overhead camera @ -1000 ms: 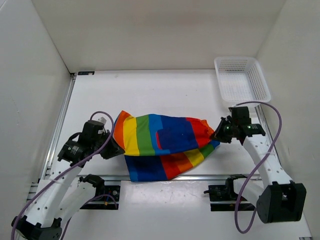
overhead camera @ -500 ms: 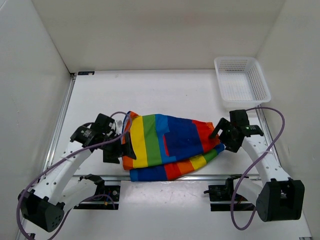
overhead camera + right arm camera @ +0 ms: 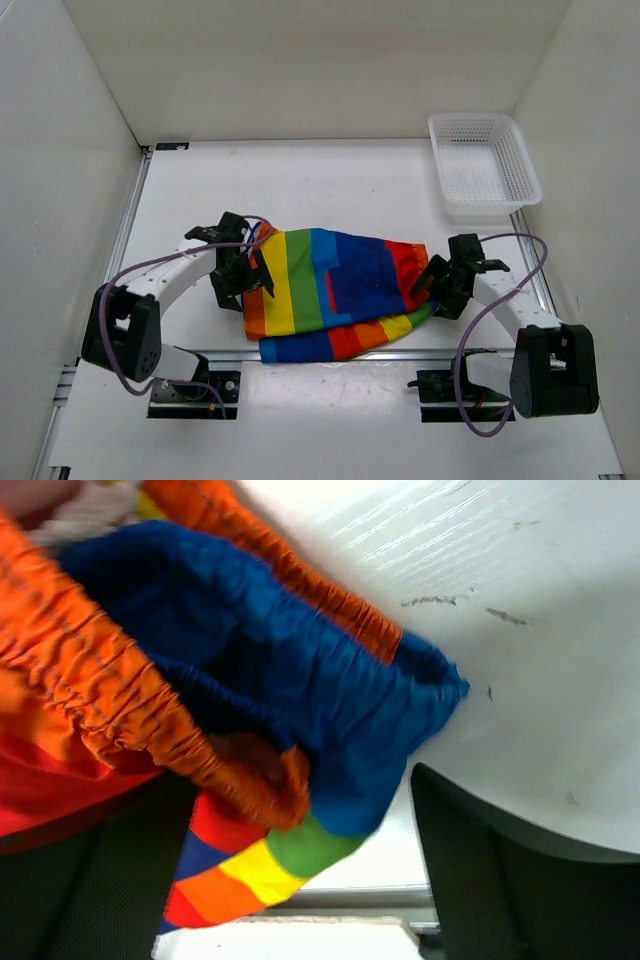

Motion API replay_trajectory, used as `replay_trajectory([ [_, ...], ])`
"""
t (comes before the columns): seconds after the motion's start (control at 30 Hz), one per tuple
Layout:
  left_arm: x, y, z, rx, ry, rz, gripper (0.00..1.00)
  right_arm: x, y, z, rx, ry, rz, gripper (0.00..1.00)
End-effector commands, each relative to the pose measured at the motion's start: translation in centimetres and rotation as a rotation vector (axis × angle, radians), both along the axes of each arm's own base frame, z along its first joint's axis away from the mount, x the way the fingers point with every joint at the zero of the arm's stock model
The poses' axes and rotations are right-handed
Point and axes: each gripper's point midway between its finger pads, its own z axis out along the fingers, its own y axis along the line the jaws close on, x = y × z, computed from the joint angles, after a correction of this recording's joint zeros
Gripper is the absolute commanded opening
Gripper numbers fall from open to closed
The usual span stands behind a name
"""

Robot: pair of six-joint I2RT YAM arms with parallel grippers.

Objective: Fold and stack the shorts
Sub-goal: Fold the shorts

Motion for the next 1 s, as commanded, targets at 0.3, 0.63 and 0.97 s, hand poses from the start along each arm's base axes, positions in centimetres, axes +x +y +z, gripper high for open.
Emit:
replay_trajectory([
  [0.3, 8.2, -1.6, -2.3, -0.016, -0.014, 0.021, 0.29, 3.9, 4.1, -1.3, 0.265, -0.045, -0.096, 0.17],
  [0.63, 21.7, 0.7, 2.4, 0.054, -0.173, 0.047, 0.15, 12.1, 8.3, 0.5, 0.430, -0.173, -0.260, 0.05],
  [0.97, 17.6, 7.2, 8.4, 0.130, -0.267, 0.163, 0.80, 12.6, 6.1, 5.2, 0.017, -0.294, -0.060, 0.91],
])
